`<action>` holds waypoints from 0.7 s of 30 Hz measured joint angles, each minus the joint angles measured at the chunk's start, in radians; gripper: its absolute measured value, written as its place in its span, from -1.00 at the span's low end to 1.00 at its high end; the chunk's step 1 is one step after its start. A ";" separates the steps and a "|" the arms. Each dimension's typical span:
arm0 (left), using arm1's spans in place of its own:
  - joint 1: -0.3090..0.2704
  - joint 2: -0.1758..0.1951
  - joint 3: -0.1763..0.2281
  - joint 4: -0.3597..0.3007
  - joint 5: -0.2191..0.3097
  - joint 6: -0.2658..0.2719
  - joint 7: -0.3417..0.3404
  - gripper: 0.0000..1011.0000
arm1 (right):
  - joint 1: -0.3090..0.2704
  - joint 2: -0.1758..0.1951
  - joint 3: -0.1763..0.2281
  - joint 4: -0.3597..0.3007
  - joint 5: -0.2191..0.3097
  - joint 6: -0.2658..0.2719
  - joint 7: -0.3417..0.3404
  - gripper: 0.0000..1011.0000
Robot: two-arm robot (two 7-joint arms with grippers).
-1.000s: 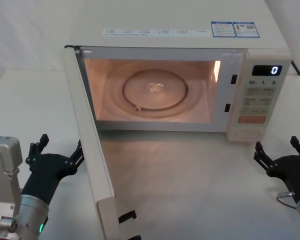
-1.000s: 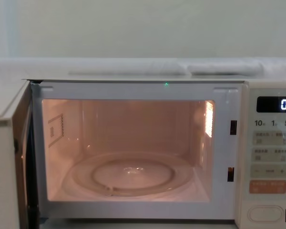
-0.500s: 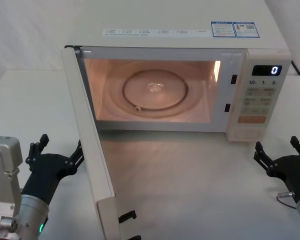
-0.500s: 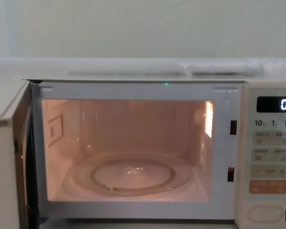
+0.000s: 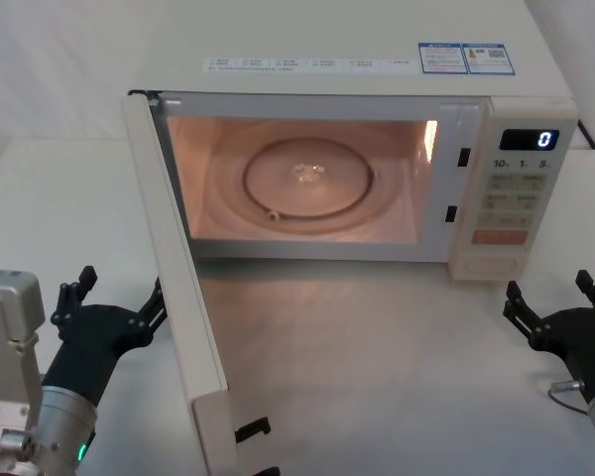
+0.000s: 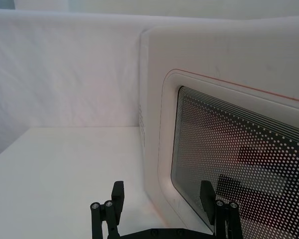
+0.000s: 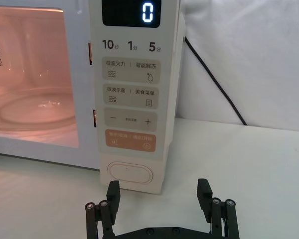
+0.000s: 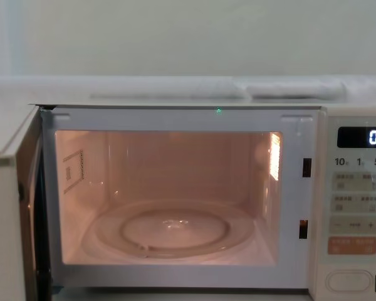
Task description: Press the button to open the microwave door with one hand; close the microwave door with the other hand.
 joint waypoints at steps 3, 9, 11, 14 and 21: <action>0.000 0.000 0.000 0.000 0.000 0.000 0.000 0.98 | 0.000 0.000 0.000 0.000 0.000 0.000 0.000 0.98; 0.000 0.000 0.000 0.000 0.000 0.000 0.000 0.94 | 0.000 0.000 0.000 0.000 0.000 0.000 0.000 0.98; 0.000 0.000 0.000 0.000 0.000 0.000 0.000 0.90 | 0.000 0.000 0.000 0.000 0.000 0.000 0.000 0.98; 0.000 0.000 0.000 0.000 0.000 0.000 0.000 0.80 | 0.000 0.000 0.000 0.000 0.000 0.000 0.000 0.98; 0.000 0.000 0.000 0.000 0.000 0.000 0.000 0.41 | 0.000 0.000 0.000 0.000 0.000 0.000 0.000 0.98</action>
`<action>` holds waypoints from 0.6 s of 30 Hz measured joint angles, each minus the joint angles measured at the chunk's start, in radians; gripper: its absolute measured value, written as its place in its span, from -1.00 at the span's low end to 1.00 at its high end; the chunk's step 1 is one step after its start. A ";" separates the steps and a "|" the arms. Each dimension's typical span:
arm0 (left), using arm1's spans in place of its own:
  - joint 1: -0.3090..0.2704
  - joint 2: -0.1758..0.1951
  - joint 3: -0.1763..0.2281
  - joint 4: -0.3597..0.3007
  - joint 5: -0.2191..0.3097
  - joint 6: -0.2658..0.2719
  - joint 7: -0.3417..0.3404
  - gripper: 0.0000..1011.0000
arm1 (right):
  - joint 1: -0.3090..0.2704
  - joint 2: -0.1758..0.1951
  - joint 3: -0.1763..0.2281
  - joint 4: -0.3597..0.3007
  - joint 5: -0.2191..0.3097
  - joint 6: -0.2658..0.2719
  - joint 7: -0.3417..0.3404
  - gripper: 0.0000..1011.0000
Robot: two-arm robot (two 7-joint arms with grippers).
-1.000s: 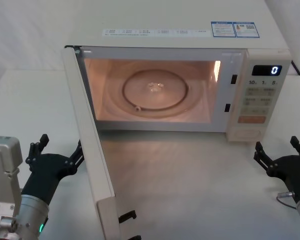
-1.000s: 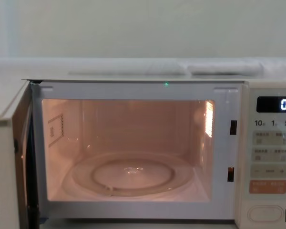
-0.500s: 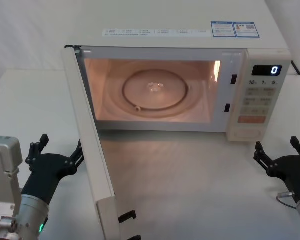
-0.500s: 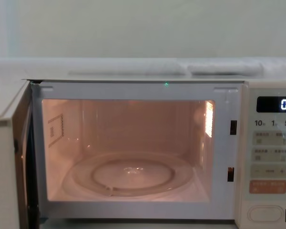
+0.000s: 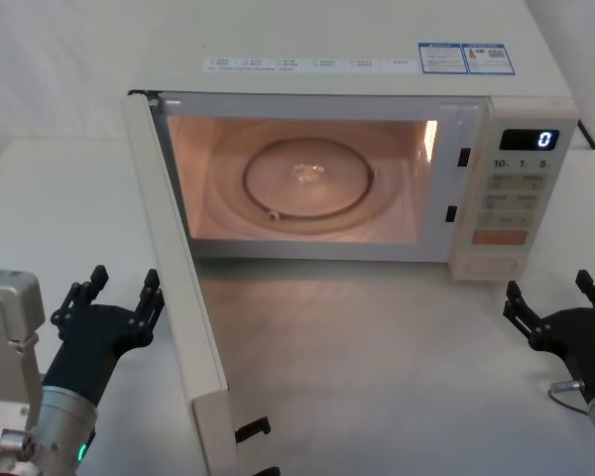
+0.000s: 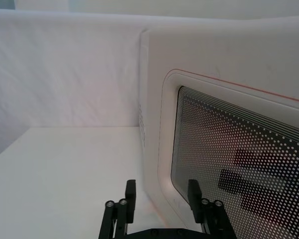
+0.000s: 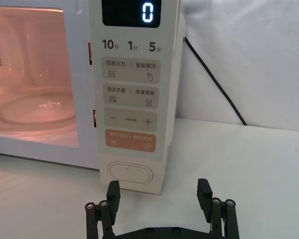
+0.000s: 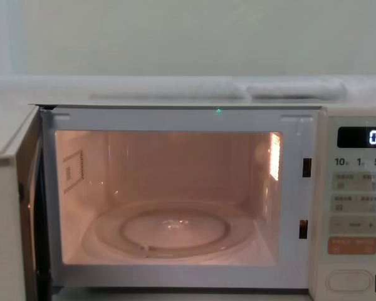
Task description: Press the button to open the microwave door with one hand; close the microwave door with the other hand.
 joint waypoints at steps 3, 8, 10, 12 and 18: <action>0.000 0.000 0.000 0.000 0.000 0.000 0.000 0.15 | 0.000 0.000 0.000 0.000 0.000 0.000 0.000 0.98; 0.000 0.000 0.000 0.000 0.000 0.000 0.000 -0.14 | 0.000 0.000 0.000 0.000 0.000 0.000 0.000 0.98; 0.000 0.000 0.000 0.000 0.000 0.000 0.000 -0.27 | 0.000 0.000 0.000 0.000 0.000 0.000 0.000 0.98; 0.000 0.000 0.000 0.000 0.000 0.000 0.000 -0.41 | 0.000 0.000 0.000 0.000 0.000 0.000 0.000 0.98; 0.000 0.000 0.000 0.000 0.000 0.000 0.000 -0.78 | 0.000 0.000 0.000 0.000 0.000 0.000 0.000 0.98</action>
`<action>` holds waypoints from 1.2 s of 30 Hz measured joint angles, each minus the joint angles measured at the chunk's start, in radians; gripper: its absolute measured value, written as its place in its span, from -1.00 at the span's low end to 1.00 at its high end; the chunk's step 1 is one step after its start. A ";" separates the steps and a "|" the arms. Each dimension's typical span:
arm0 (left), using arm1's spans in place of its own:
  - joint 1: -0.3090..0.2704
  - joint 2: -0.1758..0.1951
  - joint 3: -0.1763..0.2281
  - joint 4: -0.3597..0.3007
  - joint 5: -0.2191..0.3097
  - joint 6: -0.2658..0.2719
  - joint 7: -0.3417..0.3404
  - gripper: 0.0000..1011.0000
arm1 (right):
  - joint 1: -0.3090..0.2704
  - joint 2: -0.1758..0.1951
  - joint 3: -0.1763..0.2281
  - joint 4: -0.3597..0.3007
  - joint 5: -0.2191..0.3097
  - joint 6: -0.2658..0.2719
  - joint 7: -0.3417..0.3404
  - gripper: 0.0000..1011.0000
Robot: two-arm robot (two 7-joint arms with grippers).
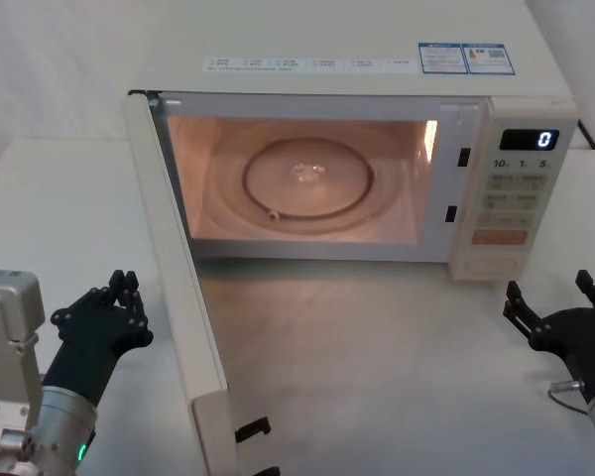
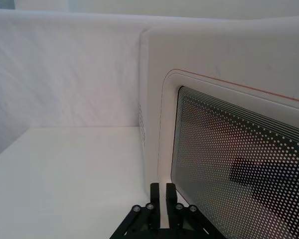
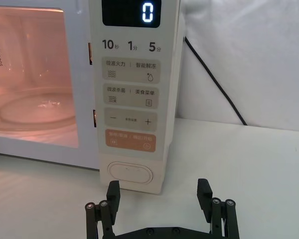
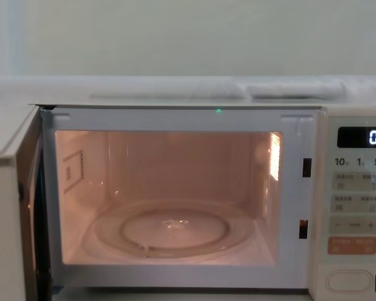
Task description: Press the button to open the microwave door with one hand; close the microwave door with the other hand.
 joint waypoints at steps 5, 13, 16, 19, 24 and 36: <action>0.000 0.000 0.000 0.000 0.000 0.000 0.000 -1.00 | 0.000 0.000 0.000 0.000 0.000 0.000 0.000 0.98; 0.000 0.000 0.000 0.000 0.000 0.000 0.000 -1.00 | 0.000 0.000 0.000 0.000 0.000 0.000 0.000 0.98; 0.000 0.000 0.000 0.000 0.000 0.000 0.000 -1.00 | 0.000 0.000 0.000 0.000 0.000 0.000 0.000 0.98; 0.000 0.000 0.000 0.000 0.000 0.000 0.000 -1.00 | 0.000 0.000 0.000 0.000 0.000 0.000 0.000 0.98; 0.000 0.000 0.000 0.000 0.000 0.000 0.000 -1.00 | 0.000 0.000 0.000 0.000 0.000 0.000 0.000 0.98; 0.009 -0.008 -0.015 -0.018 0.015 0.007 -0.022 -1.00 | 0.000 0.000 0.000 0.000 0.000 0.000 0.000 0.98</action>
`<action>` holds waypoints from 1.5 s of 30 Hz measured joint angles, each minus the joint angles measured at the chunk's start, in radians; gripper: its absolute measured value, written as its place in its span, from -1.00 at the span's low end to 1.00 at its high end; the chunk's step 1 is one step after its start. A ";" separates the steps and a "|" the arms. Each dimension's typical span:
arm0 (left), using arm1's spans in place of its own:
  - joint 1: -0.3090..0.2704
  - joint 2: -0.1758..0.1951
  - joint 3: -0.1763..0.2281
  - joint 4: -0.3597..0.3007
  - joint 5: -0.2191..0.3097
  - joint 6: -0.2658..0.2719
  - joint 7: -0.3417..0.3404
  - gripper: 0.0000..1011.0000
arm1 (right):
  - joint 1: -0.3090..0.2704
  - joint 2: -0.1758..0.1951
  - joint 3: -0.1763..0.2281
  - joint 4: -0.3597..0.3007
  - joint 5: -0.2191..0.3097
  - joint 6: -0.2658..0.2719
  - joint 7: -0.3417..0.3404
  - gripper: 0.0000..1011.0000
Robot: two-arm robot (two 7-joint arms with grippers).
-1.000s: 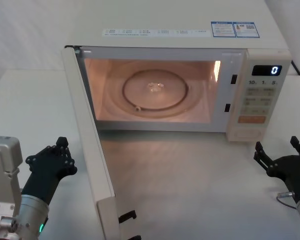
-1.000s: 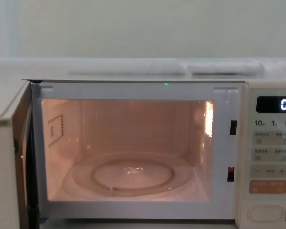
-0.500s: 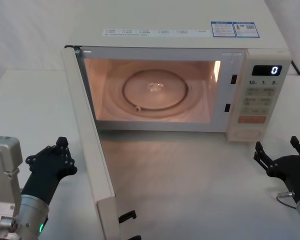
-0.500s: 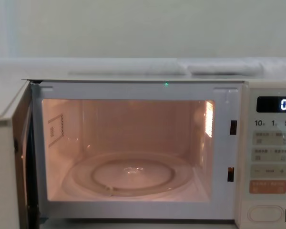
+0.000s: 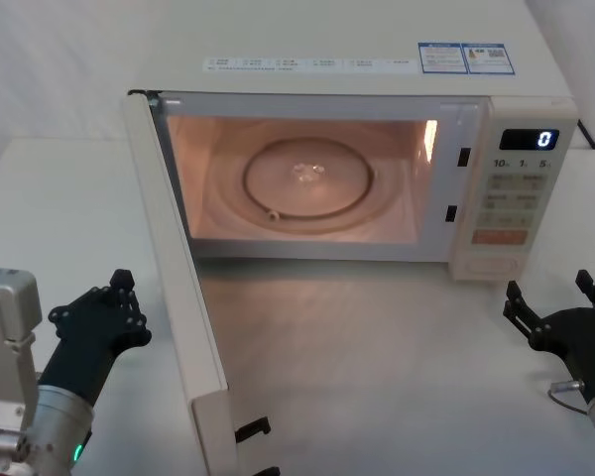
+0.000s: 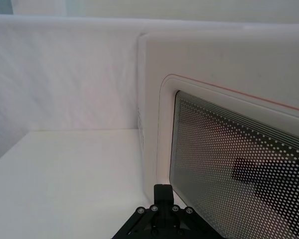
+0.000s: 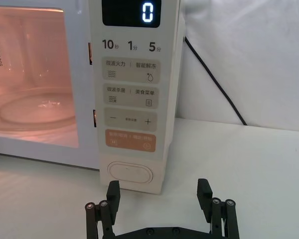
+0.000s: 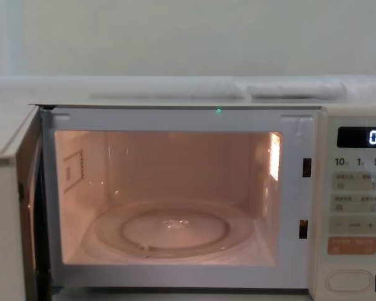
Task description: Press the button to open the microwave door with one hand; close the microwave door with the other hand.
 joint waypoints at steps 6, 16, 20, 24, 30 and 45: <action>0.015 -0.003 -0.022 -0.011 -0.011 0.000 -0.035 -1.00 | 0.000 0.000 0.000 0.000 0.000 0.000 0.000 0.98; 0.038 0.028 -0.047 -0.048 -0.052 -0.011 -0.142 -1.00 | 0.000 0.000 0.000 0.000 0.000 0.000 0.000 0.98; 0.044 0.047 -0.050 -0.074 -0.067 -0.018 -0.173 -1.00 | 0.000 0.000 0.000 0.000 0.000 0.000 0.000 0.98; 0.048 0.059 -0.048 -0.093 -0.070 -0.017 -0.183 -1.00 | 0.000 0.000 0.000 0.000 0.000 0.000 0.000 0.98; 0.060 0.077 -0.047 -0.126 -0.086 -0.008 -0.197 -1.00 | 0.000 0.000 0.000 0.000 0.000 0.000 0.000 0.98; 0.090 0.105 -0.052 -0.177 -0.126 -0.006 -0.207 -1.00 | 0.000 0.000 0.000 0.000 0.000 0.000 0.000 0.98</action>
